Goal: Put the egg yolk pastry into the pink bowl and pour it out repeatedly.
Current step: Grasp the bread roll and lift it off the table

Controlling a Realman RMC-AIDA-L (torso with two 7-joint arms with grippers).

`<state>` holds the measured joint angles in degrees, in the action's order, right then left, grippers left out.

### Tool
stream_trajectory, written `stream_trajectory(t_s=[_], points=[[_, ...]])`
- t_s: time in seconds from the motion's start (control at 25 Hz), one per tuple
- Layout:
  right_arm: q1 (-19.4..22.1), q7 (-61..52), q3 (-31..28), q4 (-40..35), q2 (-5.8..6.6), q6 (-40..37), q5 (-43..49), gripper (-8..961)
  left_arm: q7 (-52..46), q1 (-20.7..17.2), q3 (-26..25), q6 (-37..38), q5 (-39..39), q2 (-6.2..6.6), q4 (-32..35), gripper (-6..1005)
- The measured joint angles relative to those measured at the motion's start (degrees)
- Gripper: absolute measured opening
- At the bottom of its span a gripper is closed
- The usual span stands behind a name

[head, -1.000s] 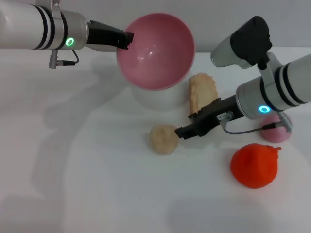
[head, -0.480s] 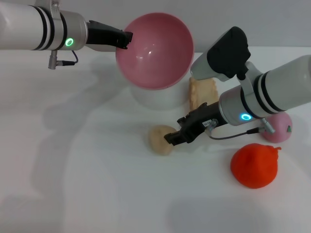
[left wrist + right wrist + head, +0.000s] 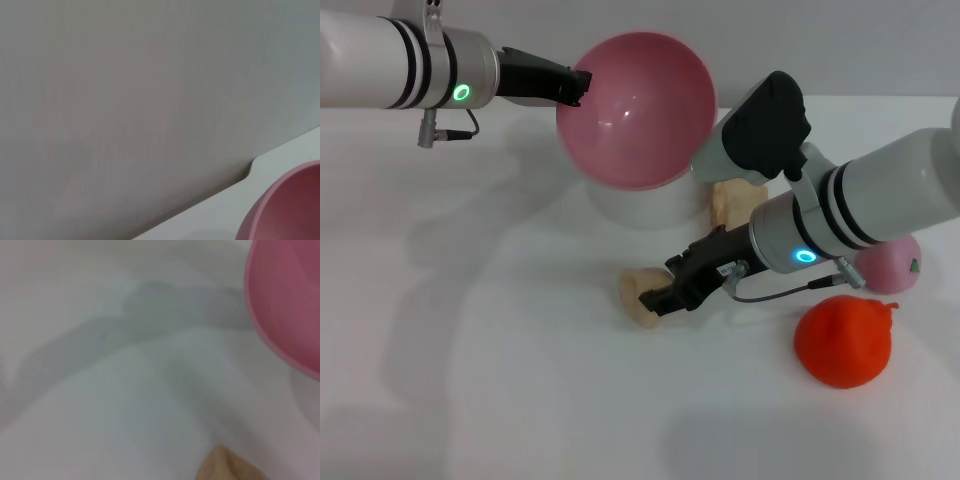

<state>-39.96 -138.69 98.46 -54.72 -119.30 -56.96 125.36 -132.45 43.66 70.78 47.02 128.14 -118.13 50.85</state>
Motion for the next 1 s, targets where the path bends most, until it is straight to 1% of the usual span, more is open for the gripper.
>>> stream_trajectory(t_s=[0.24, 0.4, 0.68, 0.84, 1.0], points=[[-0.11, 0.0, 0.52, 0.65, -0.14, 0.57, -0.26, 508, 0.0, -0.45, -0.02, 0.02, 0.01, 0.0, 0.4, 43], [0.76, 0.01, 1.72, 0.07, -0.15, 1.67, -0.29, 493, 0.0, -0.73, 0.02, 0.05, 0.01, 0.0, 0.4, 43], [1.27, 0.37, 1.91, -0.2, -0.12, 2.08, -0.29, 438, 0.0, -0.94, 0.45, 0.09, -0.32, 0.0, 0.44, 43], [1.82, 0.39, 1.92, -1.2, -0.06, 1.85, -0.29, 406, 0.0, -0.94, 0.47, 0.09, -0.43, 0.0, 0.47, 43], [3.44, 0.41, 1.91, -3.65, 0.15, 1.62, -0.29, 379, 0.0, -0.95, 0.5, 0.1, -0.55, 0.0, 0.48, 43]])
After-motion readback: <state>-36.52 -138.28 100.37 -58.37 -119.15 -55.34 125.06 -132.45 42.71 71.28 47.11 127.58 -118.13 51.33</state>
